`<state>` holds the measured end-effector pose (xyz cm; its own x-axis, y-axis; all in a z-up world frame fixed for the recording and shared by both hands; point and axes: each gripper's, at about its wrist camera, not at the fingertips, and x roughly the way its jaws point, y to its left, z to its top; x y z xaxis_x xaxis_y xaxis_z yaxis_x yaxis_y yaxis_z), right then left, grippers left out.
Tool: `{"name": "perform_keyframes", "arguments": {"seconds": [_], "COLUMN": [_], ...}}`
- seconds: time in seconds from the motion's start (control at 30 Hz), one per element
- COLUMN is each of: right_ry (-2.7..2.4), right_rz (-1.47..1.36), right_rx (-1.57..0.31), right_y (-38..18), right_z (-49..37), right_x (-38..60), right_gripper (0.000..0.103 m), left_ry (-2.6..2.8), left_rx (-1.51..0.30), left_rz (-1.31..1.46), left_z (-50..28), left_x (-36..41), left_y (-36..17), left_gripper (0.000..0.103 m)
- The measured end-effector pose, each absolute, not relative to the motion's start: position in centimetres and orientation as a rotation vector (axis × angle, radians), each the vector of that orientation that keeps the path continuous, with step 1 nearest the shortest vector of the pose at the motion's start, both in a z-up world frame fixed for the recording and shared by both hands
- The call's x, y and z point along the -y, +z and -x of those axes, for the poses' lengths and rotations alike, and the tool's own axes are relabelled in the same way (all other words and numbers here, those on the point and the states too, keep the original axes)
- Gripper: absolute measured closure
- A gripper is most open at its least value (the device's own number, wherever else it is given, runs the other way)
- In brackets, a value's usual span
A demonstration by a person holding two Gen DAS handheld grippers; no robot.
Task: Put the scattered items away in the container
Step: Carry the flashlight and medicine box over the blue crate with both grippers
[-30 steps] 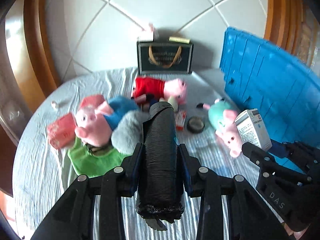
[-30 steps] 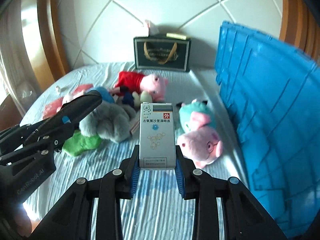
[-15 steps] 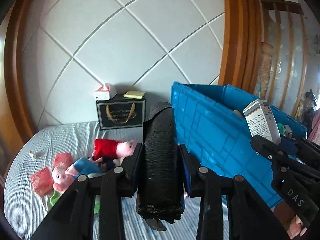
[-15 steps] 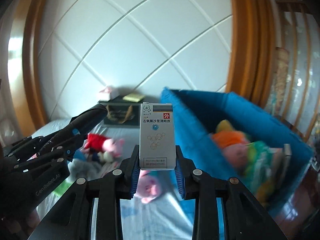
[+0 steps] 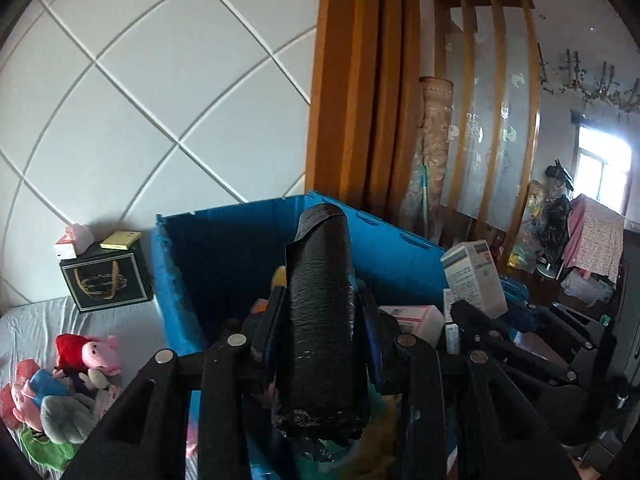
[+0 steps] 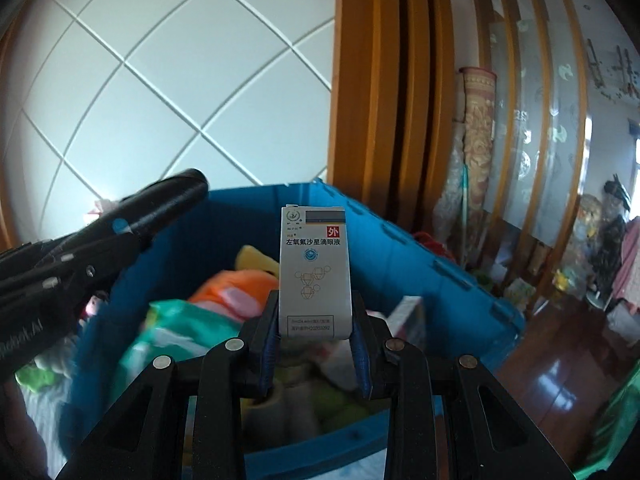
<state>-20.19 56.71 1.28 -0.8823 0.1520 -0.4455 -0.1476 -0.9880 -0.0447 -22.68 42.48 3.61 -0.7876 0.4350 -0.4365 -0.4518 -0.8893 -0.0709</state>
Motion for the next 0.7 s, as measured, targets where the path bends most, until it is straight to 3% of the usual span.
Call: {"name": "perform_keyframes", "arguments": {"seconds": [0.17, 0.33, 0.43, 0.7], "right_ry": [2.928, 2.974, 2.997, 3.029], "right_rz": [0.772, 0.834, 0.873, 0.904], "right_rx": [-0.013, -0.028, -0.023, -0.042], "right_y": [-0.5, -2.3, -3.1, -3.8], "right_z": [21.6, 22.9, 23.4, 24.4], "right_x": [-61.7, -63.5, -63.6, -64.6], "right_gripper": [0.073, 0.072, 0.072, 0.071], "left_ry": [2.558, 2.572, 2.596, 2.713], "left_rx": [-0.134, -0.149, -0.161, -0.133], "left_rz": [0.862, 1.018, 1.025, 0.953], "left_z": [24.4, 25.8, 25.4, 24.6], "left_x": [-49.3, -51.4, -51.8, -50.2], "left_y": [0.8, -1.9, -2.1, -1.4], "left_gripper": [0.069, 0.068, 0.06, 0.02]}}
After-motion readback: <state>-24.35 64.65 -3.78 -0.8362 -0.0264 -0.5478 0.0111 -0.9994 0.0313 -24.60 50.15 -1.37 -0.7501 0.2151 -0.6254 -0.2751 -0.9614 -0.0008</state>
